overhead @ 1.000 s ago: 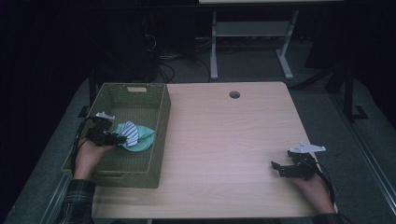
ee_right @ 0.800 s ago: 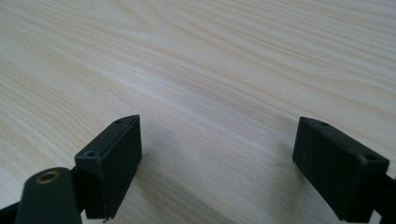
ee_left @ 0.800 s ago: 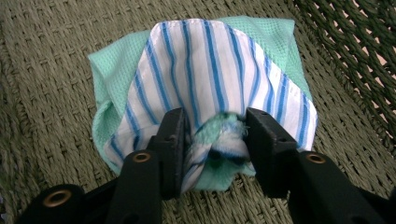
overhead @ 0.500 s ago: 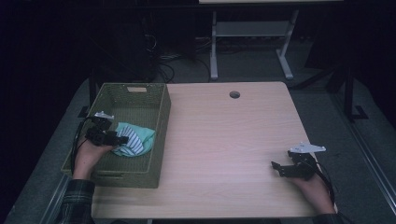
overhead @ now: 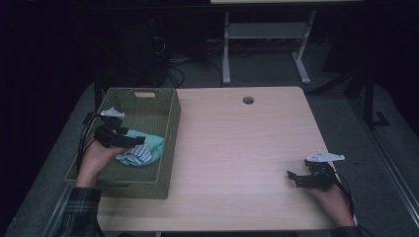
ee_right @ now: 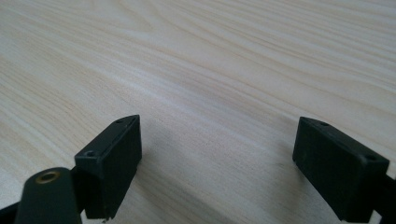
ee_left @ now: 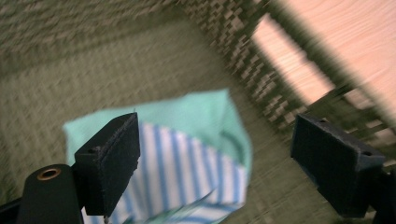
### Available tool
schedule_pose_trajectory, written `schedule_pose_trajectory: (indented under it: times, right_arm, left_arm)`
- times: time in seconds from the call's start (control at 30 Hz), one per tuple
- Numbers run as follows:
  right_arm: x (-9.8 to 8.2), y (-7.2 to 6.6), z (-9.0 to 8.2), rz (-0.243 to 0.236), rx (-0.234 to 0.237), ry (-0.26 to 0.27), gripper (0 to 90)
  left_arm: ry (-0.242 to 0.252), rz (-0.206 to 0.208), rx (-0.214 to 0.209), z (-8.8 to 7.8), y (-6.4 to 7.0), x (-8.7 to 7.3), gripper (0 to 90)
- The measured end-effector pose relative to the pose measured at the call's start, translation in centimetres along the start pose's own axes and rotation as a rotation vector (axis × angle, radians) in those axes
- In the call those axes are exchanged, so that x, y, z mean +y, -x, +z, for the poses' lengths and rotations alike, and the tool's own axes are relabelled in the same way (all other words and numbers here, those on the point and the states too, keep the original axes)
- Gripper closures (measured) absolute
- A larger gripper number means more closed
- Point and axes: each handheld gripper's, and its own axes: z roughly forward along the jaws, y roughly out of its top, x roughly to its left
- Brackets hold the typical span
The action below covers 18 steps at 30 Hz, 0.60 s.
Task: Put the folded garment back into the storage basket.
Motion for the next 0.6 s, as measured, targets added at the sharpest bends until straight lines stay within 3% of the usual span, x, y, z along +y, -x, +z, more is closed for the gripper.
schedule_pose_trajectory:
  times: [0.27,0.6]
  right_arm:
    - [0.0,0.0,0.0,0.001,0.000,0.000,15.1]
    - [0.0,0.0,0.0,0.000,0.000,0.000,15.2]
  left_arm:
    - [0.063,0.054,-0.069,-0.6,3.4,2.2,15.3]
    - [0.100,0.121,-0.141,0.0,7.3,4.1,15.3]
